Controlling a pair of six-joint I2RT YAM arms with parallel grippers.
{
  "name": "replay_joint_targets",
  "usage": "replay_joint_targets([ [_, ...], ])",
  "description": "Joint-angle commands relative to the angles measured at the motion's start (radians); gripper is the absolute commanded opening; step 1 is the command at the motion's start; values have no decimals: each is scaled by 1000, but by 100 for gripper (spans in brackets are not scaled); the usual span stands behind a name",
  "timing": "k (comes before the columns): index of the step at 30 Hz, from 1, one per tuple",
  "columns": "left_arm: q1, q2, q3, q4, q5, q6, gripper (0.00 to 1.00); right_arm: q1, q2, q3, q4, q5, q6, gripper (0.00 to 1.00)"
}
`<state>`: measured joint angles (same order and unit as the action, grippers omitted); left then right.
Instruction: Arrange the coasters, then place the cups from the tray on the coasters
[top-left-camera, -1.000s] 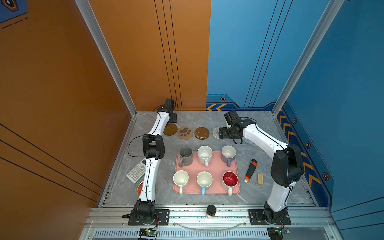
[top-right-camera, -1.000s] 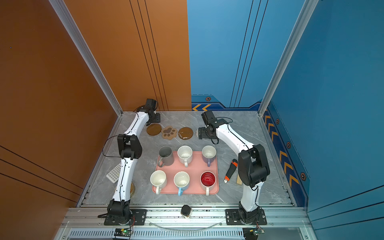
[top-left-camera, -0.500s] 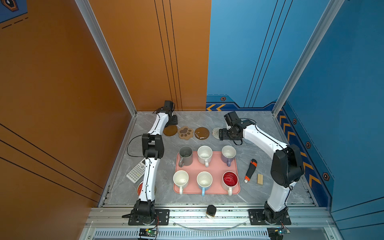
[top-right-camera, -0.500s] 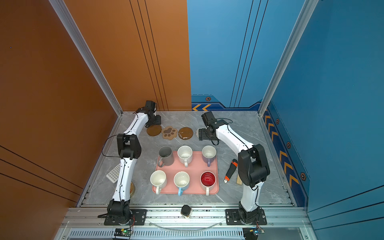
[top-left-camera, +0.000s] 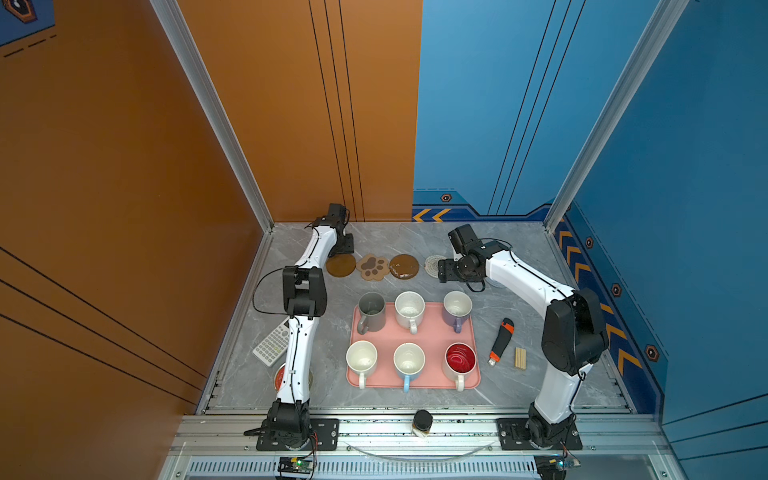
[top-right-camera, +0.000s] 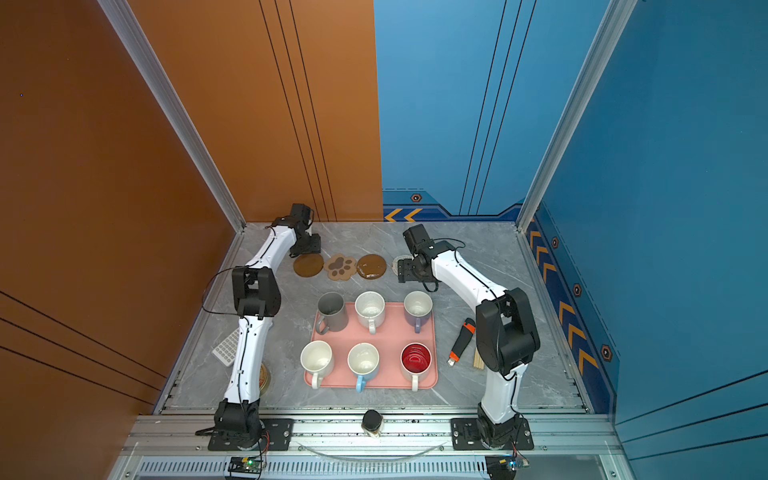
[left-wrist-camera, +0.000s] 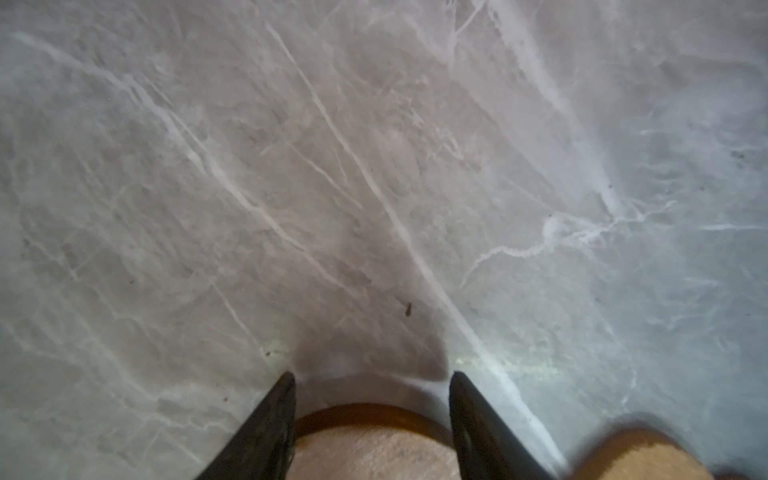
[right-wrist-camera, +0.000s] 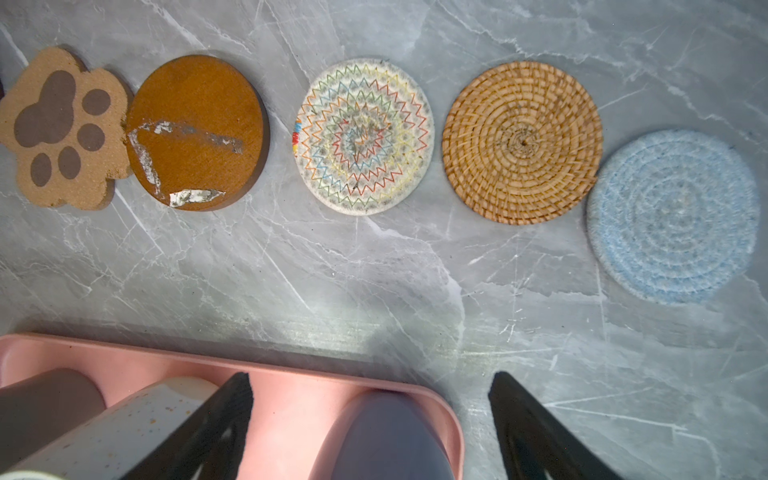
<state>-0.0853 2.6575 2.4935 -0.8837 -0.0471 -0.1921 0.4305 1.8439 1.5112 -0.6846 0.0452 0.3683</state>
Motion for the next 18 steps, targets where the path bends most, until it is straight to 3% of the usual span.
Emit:
replay_joint_targets([
  [1, -3, -50, -39, -55, 9, -8, 59, -7, -57, -22, 12, -4, 18, 88],
  [9, -13, -87, -91, -55, -9, -9, 59, -8, -80, -47, 19, -1, 18, 88],
  [18, -32, -109, -45, -55, 7, -6, 60, -22, -100, -61, 25, -6, 14, 88],
])
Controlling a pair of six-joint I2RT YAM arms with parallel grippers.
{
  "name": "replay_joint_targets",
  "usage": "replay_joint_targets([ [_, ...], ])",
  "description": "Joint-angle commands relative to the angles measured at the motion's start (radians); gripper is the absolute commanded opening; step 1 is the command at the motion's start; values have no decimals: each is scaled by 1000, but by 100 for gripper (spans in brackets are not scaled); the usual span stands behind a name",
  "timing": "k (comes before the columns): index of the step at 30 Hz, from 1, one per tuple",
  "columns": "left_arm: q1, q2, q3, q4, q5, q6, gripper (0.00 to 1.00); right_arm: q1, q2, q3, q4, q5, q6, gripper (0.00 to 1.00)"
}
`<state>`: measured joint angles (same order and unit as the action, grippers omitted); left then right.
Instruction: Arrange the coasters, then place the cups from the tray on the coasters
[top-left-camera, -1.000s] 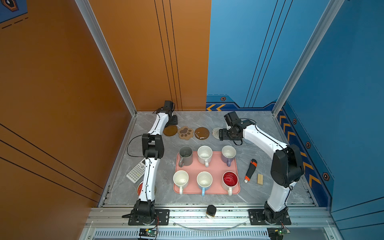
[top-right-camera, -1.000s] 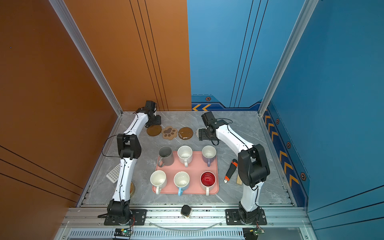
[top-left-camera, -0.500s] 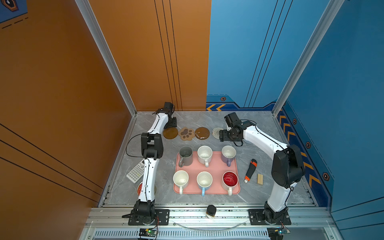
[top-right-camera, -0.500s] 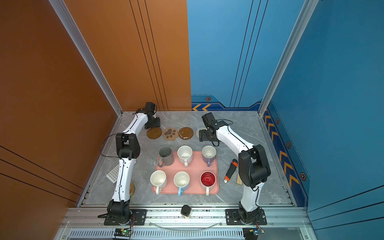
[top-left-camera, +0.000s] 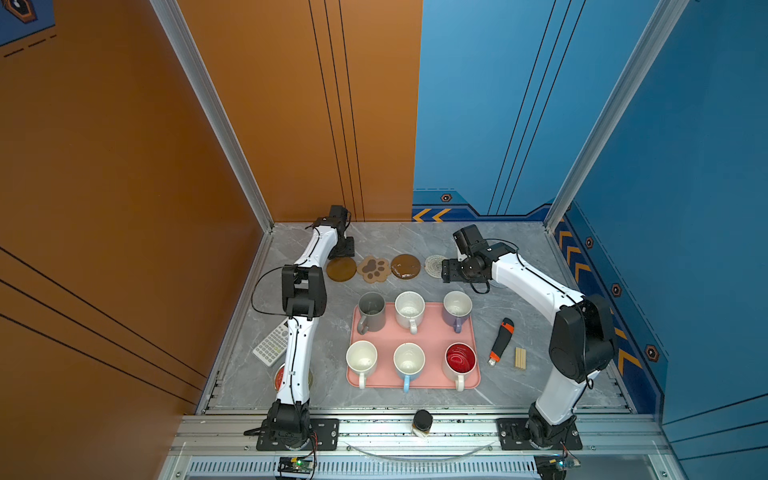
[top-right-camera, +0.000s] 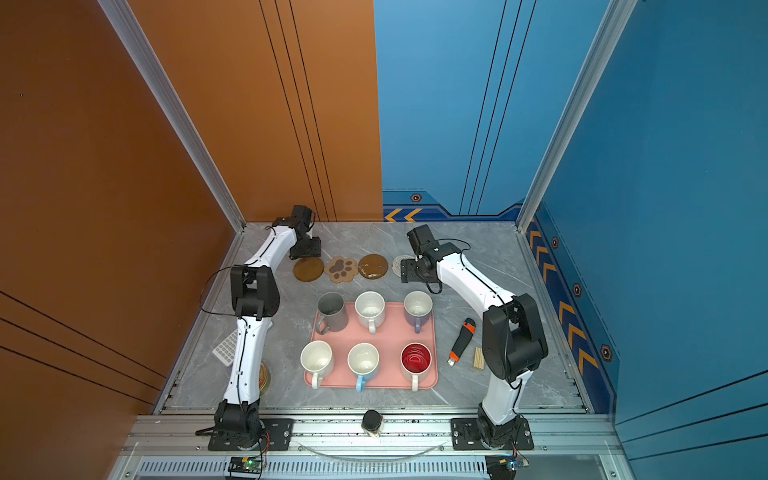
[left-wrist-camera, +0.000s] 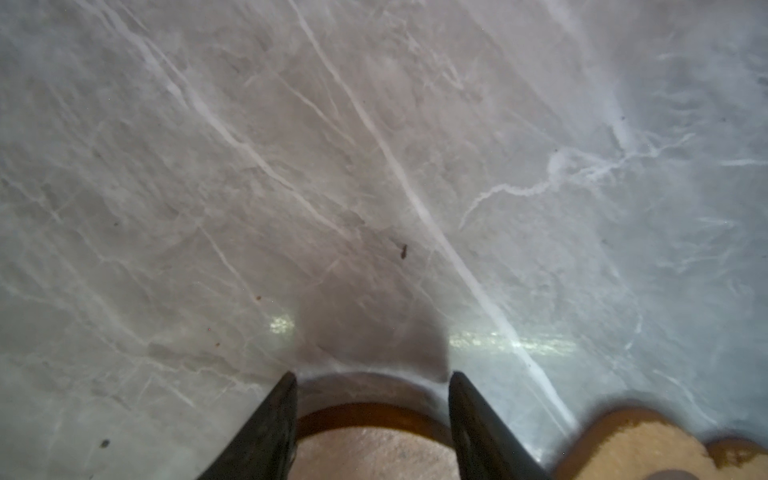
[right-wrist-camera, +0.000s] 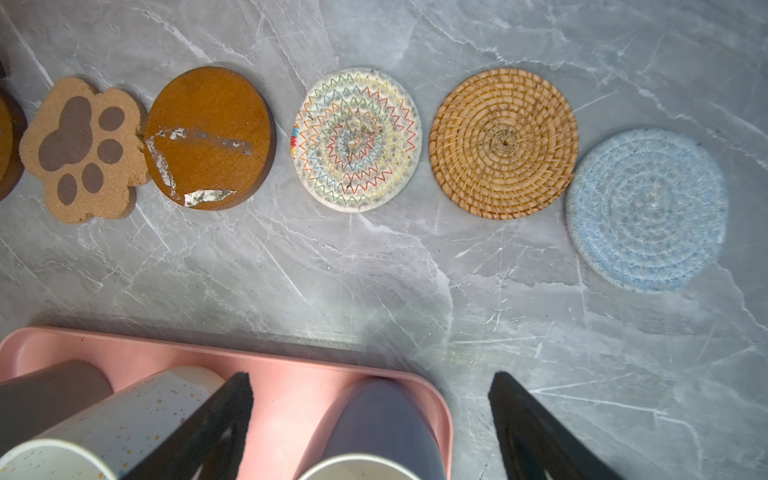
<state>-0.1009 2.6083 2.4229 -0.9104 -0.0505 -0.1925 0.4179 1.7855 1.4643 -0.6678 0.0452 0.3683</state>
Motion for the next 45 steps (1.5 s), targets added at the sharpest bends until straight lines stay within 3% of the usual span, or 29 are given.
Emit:
replay_joint_targets([
  [1, -19, -63, 32, -28, 10, -5, 60, -13, -44, -14, 11, -7, 11, 88],
  [11, -55, -139, 125, -26, -25, -13, 61, -60, 13, 73, 21, -69, -14, 84],
  [18, -129, -176, 158, -24, 55, -8, 60, -64, 160, 224, 20, -169, -25, 46],
  [24, -239, -121, 189, 1, 96, -11, 60, -54, 282, 356, 24, -243, -5, 15],
  [26, -264, -94, 196, 26, 107, -22, 60, -50, 339, 395, 27, -264, 5, 9],
  [32, -302, -13, 216, 122, 146, -66, 59, -41, 423, 463, 36, -308, 33, 4],
  [45, -298, 90, 216, 217, 122, -157, 57, -42, 432, 441, 67, -310, 52, 2],
])
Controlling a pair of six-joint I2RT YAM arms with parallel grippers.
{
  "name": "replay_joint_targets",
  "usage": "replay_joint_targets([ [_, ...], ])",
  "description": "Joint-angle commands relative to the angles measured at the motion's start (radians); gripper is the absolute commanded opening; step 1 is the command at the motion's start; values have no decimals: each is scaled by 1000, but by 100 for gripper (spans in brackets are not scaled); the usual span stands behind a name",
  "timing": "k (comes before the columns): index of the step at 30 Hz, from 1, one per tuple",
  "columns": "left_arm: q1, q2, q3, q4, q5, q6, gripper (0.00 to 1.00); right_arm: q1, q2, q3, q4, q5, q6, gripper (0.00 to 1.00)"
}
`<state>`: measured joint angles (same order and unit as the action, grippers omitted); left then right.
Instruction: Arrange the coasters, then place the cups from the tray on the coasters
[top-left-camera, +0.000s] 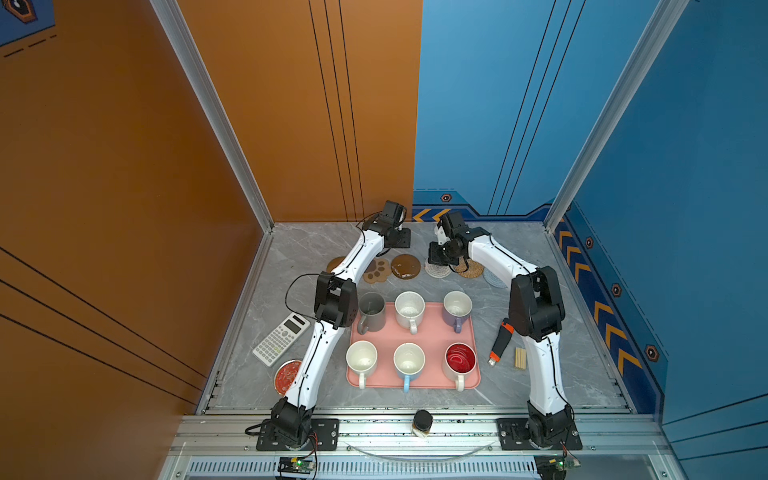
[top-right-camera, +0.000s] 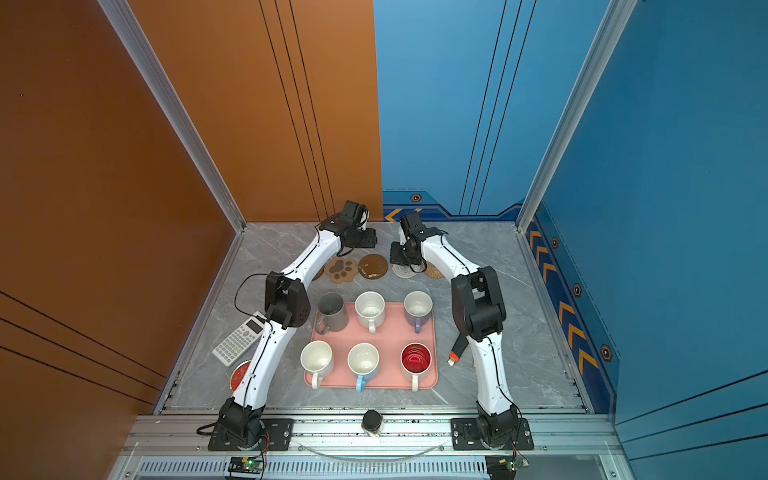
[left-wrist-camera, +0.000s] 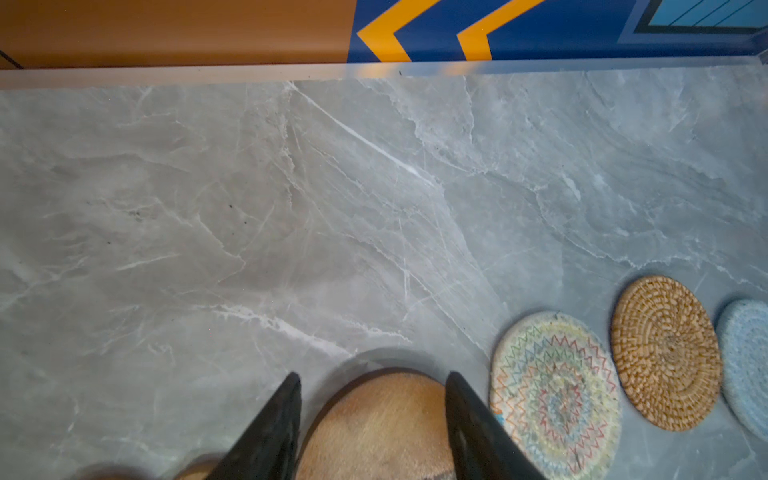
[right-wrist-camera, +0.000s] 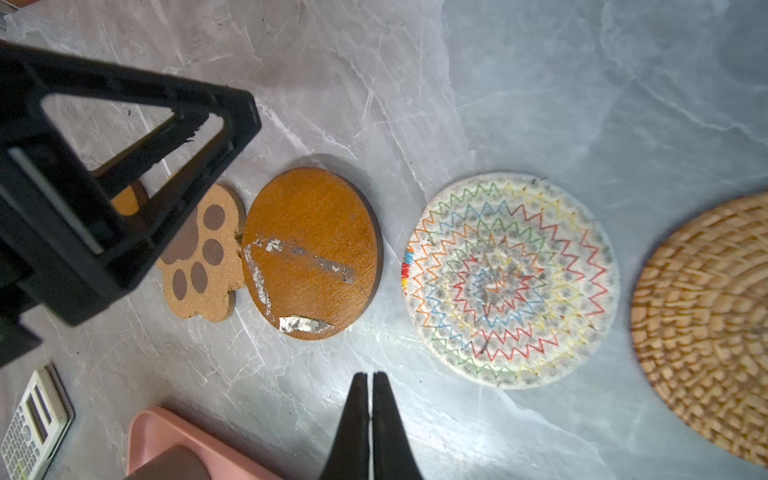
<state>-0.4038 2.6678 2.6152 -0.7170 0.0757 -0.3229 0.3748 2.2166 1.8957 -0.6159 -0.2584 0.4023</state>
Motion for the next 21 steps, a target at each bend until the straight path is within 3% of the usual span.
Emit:
replay_joint_targets([
  [1, 6, 37, 23, 24, -4, -30, 57, 0, -5, -1, 21, -7, 21, 1],
  [21, 1, 95, 5, 25, 62, -62, 55, -42, -231, -241, 128, 5, 43, 0],
])
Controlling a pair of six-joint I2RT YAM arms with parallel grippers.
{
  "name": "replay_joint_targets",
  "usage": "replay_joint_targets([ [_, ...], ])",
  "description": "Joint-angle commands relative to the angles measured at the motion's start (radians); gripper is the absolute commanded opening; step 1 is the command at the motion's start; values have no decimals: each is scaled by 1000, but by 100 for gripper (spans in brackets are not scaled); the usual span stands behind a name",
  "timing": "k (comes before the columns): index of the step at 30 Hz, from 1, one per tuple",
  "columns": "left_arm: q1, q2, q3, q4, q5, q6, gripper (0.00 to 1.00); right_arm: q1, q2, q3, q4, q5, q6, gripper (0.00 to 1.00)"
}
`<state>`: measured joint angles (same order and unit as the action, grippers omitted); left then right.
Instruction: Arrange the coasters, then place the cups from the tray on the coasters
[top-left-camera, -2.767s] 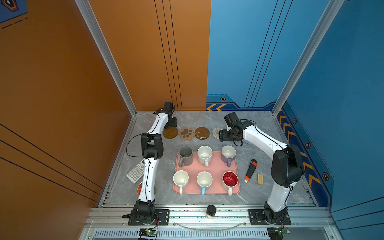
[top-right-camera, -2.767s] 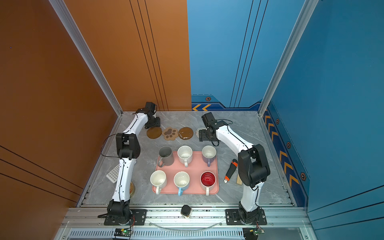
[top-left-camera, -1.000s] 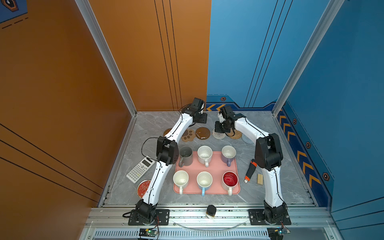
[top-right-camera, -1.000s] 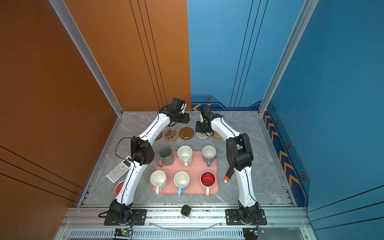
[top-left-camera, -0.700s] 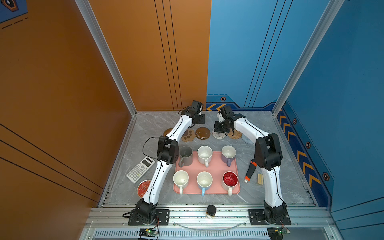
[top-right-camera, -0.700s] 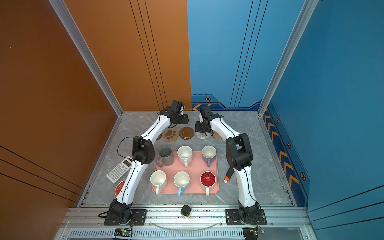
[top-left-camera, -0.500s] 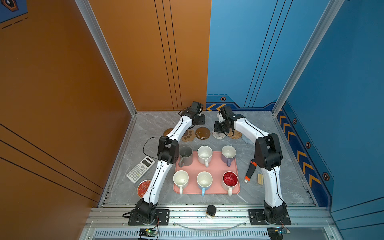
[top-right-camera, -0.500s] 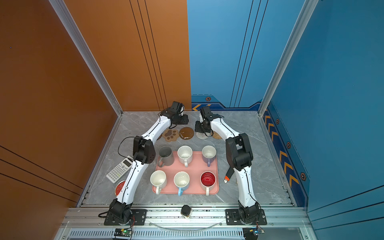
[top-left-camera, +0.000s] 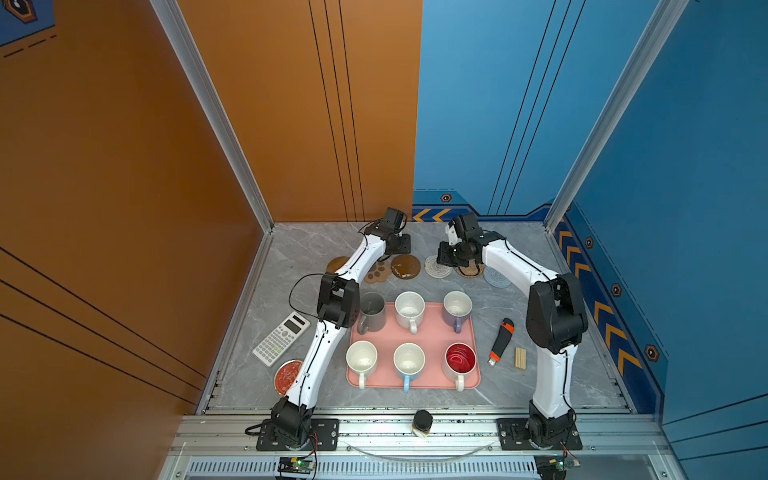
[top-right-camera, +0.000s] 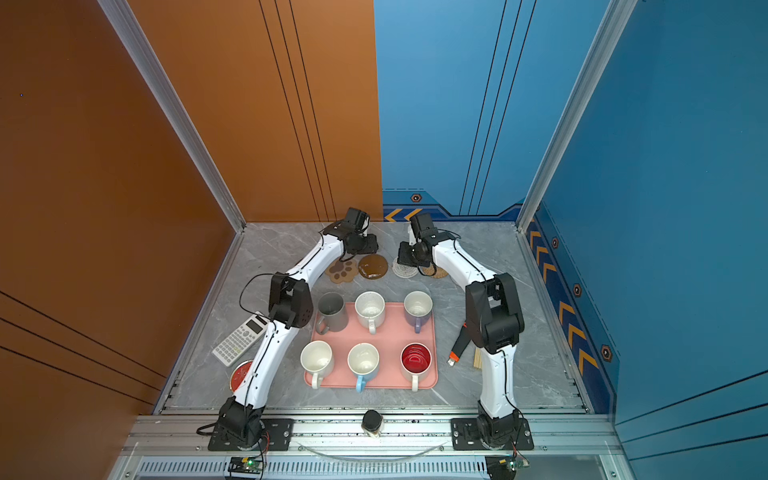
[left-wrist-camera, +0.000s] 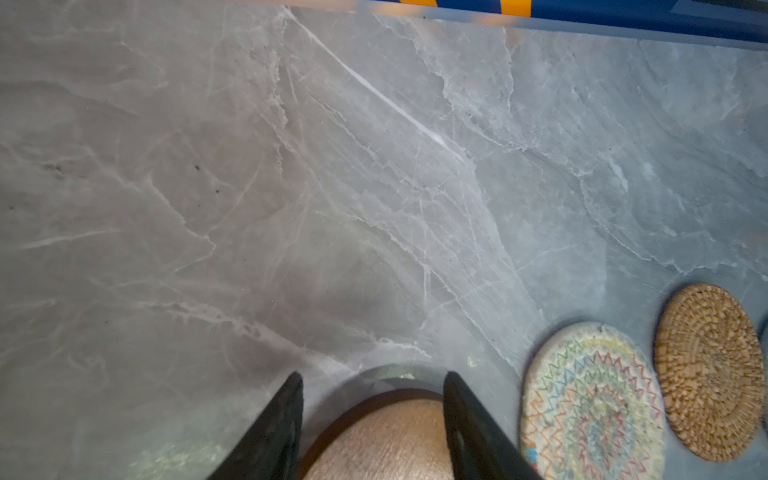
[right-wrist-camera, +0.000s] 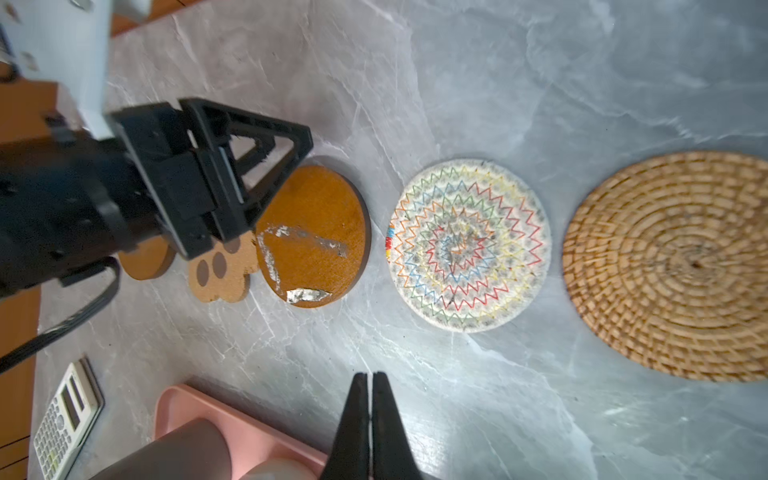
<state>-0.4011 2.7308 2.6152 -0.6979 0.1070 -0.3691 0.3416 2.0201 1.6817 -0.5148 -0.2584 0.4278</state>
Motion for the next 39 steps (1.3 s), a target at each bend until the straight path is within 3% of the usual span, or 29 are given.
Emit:
replay_joint_targets([
  [1, -2, 31, 1, 6, 32, -14, 55, -12, -39, -31, 27, 4, 17, 0],
  [30, -40, -70, -130, 6, 60, 12, 56, -31, -60, -78, 28, 3, 22, 0],
  [39, -36, -107, -97, 5, -45, 45, 57, -42, 7, -45, 27, -11, 19, 1],
])
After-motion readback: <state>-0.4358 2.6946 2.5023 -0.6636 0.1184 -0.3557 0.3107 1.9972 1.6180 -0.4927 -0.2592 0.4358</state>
